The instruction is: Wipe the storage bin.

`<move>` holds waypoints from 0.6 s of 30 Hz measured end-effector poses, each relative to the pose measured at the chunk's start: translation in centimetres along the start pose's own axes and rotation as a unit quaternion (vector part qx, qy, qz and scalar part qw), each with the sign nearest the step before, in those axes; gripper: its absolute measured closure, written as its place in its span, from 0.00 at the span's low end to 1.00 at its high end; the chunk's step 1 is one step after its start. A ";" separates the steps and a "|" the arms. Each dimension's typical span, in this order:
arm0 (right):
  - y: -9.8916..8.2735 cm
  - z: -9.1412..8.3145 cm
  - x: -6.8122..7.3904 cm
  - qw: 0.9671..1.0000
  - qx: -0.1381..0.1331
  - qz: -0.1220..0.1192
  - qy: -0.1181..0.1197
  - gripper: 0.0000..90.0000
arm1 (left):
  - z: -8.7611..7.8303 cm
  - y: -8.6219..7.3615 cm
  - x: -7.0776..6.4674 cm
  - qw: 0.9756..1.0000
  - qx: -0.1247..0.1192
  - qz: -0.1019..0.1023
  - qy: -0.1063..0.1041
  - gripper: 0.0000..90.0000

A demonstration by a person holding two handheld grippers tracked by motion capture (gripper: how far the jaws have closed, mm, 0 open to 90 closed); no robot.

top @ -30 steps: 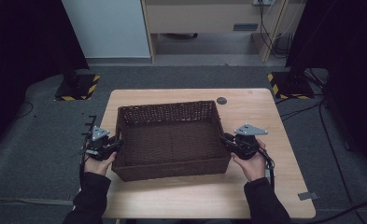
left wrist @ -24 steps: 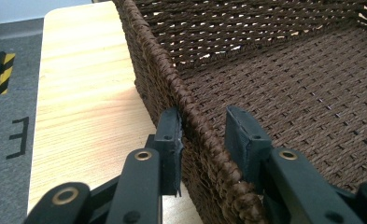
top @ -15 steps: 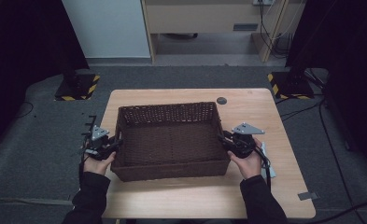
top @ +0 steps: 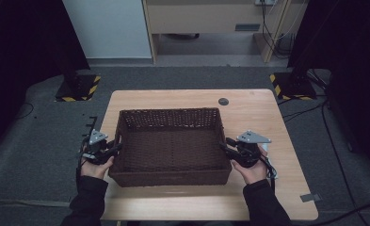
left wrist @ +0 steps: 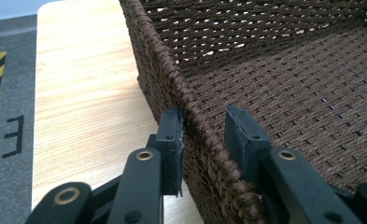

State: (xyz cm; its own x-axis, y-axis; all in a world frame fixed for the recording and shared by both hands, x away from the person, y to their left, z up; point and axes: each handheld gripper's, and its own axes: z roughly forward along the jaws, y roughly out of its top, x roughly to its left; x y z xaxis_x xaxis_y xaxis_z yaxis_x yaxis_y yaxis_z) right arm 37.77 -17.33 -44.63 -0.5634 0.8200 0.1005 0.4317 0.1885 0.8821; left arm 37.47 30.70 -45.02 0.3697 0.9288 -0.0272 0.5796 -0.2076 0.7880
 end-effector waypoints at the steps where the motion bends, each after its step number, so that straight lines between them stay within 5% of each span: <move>1: 0.1 -0.2 -0.1 1.000 -0.007 0.000 0.001 0.67 | 0.0 0.0 0.1 1.000 0.000 -0.001 -0.001 0.74; 7: 0.3 -1.5 -1.9 0.999 -0.025 0.009 -0.019 0.64 | 0.2 0.1 0.4 1.000 -0.002 -0.002 -0.004 0.73; 18: -1.5 -1.7 -4.8 0.997 0.008 0.015 -0.070 0.60 | 0.2 0.2 0.6 1.000 0.002 -0.017 -0.002 0.70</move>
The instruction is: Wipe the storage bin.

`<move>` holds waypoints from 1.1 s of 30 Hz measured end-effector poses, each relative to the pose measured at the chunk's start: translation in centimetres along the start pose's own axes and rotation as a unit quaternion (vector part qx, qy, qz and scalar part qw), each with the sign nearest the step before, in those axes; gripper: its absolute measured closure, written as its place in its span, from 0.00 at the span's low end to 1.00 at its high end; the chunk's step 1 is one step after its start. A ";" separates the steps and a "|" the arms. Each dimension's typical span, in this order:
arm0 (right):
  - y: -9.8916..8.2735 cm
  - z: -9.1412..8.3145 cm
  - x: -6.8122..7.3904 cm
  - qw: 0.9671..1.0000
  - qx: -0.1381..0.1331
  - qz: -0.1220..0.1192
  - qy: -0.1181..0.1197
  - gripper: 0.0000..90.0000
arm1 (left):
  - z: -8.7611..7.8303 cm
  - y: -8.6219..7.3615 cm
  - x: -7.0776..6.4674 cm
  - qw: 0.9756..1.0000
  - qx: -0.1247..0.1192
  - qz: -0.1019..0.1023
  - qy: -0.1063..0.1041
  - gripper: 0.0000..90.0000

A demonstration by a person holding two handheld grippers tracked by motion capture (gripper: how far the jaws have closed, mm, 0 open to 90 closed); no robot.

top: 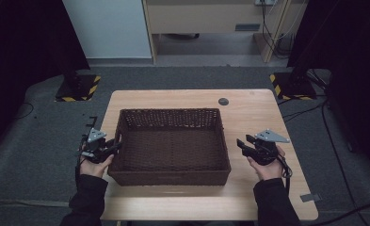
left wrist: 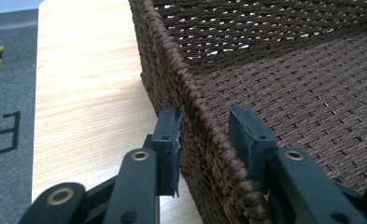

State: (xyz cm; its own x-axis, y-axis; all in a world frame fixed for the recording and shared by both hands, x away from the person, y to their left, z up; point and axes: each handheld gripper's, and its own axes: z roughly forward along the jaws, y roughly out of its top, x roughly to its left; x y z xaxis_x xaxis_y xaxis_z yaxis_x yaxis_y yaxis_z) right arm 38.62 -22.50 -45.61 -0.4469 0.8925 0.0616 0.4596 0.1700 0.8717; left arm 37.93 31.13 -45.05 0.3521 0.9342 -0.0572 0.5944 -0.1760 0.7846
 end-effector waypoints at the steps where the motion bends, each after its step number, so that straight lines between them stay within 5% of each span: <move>1: -0.2 0.0 -0.2 1.000 -0.001 0.003 -0.003 0.60 | 0.0 0.0 0.0 1.000 0.000 -0.002 -0.001 0.69; 21: -4.9 -4.0 -4.6 0.997 0.026 0.027 -0.064 0.55 | 0.0 -0.1 0.1 1.000 -0.002 0.005 -0.007 0.71; 33: -6.8 -3.7 -4.6 0.996 0.072 0.028 -0.052 0.60 | 0.0 -0.1 0.0 1.000 -0.007 0.001 -0.007 0.71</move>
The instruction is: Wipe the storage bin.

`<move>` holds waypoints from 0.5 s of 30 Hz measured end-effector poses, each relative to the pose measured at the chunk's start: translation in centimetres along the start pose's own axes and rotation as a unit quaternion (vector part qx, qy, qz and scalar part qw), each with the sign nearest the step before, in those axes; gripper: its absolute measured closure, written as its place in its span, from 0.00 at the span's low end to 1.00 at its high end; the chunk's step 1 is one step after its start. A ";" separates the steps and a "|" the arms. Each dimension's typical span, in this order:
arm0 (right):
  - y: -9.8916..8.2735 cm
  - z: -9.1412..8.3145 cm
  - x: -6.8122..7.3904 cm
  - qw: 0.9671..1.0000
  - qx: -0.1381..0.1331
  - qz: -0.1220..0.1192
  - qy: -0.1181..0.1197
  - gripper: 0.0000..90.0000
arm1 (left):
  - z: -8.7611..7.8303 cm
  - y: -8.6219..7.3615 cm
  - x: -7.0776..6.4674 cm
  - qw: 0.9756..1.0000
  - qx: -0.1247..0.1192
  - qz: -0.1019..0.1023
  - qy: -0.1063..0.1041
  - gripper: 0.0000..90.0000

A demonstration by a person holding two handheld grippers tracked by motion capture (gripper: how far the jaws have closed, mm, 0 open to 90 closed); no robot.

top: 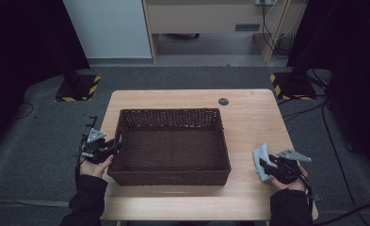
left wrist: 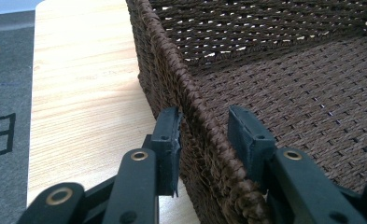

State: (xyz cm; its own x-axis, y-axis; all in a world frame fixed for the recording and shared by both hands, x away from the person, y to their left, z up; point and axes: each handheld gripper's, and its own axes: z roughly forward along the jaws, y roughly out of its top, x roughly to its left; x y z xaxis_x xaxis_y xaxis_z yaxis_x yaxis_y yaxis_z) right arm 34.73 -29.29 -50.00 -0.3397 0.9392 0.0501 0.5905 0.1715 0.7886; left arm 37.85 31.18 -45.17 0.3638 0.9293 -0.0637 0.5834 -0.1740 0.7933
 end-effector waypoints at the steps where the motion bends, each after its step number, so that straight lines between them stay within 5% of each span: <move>1: -0.1 0.1 0.0 1.000 0.002 -0.002 0.000 0.61 | 0.0 0.0 0.0 1.000 0.000 0.000 -0.001 0.71; 15: 0.2 0.9 0.6 0.997 0.062 -0.031 0.021 0.92 | 0.0 0.0 0.1 1.000 -0.003 -0.002 -0.014 0.75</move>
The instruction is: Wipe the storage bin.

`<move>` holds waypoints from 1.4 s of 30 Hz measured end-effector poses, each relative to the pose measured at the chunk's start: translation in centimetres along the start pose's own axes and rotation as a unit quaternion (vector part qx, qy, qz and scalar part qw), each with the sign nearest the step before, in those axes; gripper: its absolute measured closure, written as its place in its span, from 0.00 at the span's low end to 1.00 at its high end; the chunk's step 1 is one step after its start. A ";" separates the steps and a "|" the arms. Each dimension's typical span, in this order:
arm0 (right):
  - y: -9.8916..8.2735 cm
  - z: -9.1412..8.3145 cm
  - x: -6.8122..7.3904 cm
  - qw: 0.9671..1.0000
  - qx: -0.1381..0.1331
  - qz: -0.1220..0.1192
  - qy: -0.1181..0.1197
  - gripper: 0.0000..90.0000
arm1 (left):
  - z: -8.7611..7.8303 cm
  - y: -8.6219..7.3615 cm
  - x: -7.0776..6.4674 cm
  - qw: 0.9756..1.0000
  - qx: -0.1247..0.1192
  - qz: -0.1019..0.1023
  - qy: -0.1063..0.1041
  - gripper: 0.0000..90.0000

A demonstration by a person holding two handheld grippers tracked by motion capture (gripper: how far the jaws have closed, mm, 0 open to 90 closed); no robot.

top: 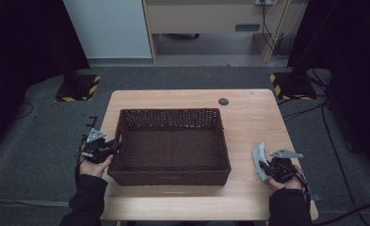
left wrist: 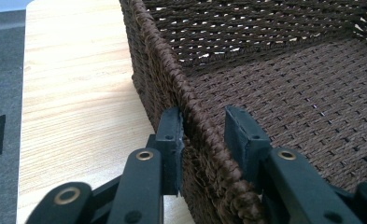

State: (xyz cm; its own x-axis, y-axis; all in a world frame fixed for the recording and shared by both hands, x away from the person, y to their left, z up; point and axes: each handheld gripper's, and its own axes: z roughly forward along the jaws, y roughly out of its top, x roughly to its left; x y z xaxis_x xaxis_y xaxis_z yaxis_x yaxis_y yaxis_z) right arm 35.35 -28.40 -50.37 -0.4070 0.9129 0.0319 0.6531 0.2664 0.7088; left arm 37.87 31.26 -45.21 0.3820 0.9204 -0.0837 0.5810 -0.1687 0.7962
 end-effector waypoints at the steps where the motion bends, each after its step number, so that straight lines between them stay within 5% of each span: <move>1: 0.2 0.0 0.1 1.000 -0.005 -0.005 0.005 0.92 | 0.0 0.0 0.0 1.000 0.000 -0.001 -0.001 0.75; 14: 3.0 -0.4 0.7 0.996 -0.079 -0.018 0.027 0.92 | 0.2 0.1 -0.9 1.000 -0.001 0.011 -0.005 0.77; 29: 6.5 0.7 1.5 0.994 -0.098 -0.035 0.034 0.92 | 0.6 0.5 -1.9 1.000 0.014 0.018 0.000 0.76; 42: 10.7 3.7 2.6 0.992 -0.113 -0.042 0.043 0.92 | 0.6 0.6 -1.9 1.000 0.017 0.020 0.001 0.76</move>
State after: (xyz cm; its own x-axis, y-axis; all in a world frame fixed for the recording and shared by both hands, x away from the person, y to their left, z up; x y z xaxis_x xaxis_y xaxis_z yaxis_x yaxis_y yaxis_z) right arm 43.63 -22.06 -45.27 -0.5131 0.8581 0.0193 0.4584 0.2549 0.8514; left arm 37.89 29.23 -44.94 0.4031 0.9137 -0.0513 0.5892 -0.2162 0.7785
